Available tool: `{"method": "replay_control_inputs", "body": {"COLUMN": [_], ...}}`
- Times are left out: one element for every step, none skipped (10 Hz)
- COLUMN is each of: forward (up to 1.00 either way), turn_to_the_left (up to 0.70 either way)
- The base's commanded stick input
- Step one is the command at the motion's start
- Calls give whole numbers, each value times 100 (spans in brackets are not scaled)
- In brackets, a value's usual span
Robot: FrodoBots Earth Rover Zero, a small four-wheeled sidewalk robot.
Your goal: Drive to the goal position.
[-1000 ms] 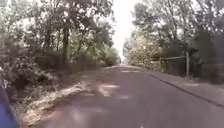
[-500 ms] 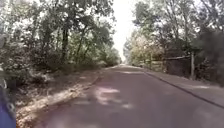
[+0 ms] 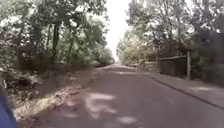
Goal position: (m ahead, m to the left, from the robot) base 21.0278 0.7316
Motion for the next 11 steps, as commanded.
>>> {"method": "replay_control_inputs", "body": {"forward": [70,70,70,70,70,70,70,70,70,70,70], "turn_to_the_left": [0,0,0,0,0,0,0,0,0,0,0]}}
